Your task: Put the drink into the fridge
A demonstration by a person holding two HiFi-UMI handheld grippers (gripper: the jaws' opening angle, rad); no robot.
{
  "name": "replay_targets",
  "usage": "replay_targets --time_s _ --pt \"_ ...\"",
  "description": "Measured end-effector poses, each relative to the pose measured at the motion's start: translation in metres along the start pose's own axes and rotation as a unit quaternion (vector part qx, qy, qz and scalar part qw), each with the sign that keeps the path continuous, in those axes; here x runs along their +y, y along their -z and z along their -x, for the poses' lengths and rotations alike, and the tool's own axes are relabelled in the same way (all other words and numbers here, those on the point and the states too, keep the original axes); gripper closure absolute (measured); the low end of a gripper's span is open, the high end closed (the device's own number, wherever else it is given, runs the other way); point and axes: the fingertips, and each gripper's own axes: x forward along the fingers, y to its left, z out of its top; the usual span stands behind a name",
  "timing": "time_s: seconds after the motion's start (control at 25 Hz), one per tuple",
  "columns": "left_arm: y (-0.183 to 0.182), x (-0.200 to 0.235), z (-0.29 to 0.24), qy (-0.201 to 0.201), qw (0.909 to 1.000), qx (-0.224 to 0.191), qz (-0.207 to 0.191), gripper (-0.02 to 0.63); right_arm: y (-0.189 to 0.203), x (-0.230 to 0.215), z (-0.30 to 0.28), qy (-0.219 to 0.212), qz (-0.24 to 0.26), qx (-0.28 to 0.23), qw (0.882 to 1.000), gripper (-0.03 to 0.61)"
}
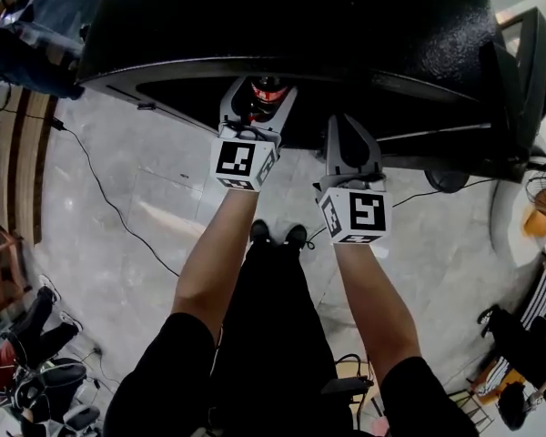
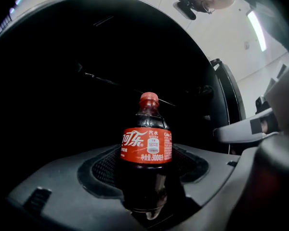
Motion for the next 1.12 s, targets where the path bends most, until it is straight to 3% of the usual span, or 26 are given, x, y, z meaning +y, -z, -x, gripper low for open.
replay_targets --time_s 1.12 --pt "0.039 0.015 -0.021 -0.021 0.998 0.055 -0.026 0.291 0.014 0.006 -0.019 -0.013 -0.019 0.003 1.0 0.557"
